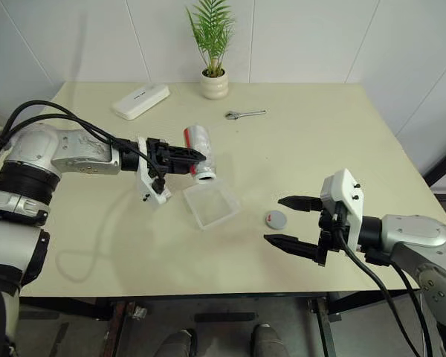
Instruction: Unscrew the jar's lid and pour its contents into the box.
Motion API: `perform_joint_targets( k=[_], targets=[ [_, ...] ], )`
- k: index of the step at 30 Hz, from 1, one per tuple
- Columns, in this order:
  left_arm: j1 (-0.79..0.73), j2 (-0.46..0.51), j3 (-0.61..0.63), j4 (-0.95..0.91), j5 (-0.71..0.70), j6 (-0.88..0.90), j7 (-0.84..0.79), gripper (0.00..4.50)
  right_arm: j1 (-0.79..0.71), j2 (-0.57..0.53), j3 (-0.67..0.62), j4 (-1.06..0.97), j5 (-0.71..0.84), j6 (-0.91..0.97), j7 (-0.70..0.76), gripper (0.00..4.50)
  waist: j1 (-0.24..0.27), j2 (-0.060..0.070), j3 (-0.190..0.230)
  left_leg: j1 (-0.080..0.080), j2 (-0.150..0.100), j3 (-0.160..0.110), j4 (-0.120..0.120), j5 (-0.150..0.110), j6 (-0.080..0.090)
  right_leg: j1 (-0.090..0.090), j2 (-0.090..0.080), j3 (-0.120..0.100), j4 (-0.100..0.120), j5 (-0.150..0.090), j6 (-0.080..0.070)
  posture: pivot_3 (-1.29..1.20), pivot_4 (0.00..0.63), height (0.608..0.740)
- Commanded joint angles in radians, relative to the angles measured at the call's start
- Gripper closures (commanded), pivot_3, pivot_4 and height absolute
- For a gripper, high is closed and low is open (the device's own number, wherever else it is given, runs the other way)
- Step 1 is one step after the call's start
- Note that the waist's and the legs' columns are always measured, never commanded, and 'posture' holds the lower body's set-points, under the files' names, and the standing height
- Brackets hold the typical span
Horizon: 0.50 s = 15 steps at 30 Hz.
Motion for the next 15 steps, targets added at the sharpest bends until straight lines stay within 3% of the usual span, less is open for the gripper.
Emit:
perform_joint_targets(
  k=[1,8,15],
  targets=[
    [-0.05,0.029,-0.077,-0.103,0.109,0.058,0.195,2.56,-0.023,-0.005,0.012,-0.002,-0.005,-0.028,0.005,0.0,0.003,0.0,0.0,0.0,0.0,0.0,0.0,0.0,0.0,0.0,0.0,0.0,0.0,0.0,0.0,0.0,0.15,0.74],
    [-0.05,0.105,-0.274,-0.25,0.365,0.269,0.505,2.56,-0.052,0.009,0.05,0.013,-0.005,-0.031,0.001,0.0,0.004,0.0,0.0,0.0,0.0,0.001,0.0,0.0,-0.001,0.0,0.0,0.001,0.001,0.0,0.0,0.0,0.15,0.74],
    [-0.051,0.145,-0.356,-0.271,0.472,0.432,0.616,2.56,-0.095,0.025,0.094,0.053,-0.019,-0.052,0.011,0.0,0.019,0.0,0.0,0.001,0.0,0.001,0.0,0.0,-0.001,-0.001,0.0,0.001,0.001,0.0,0.0,0.0,0.15,0.74]
  ],
)
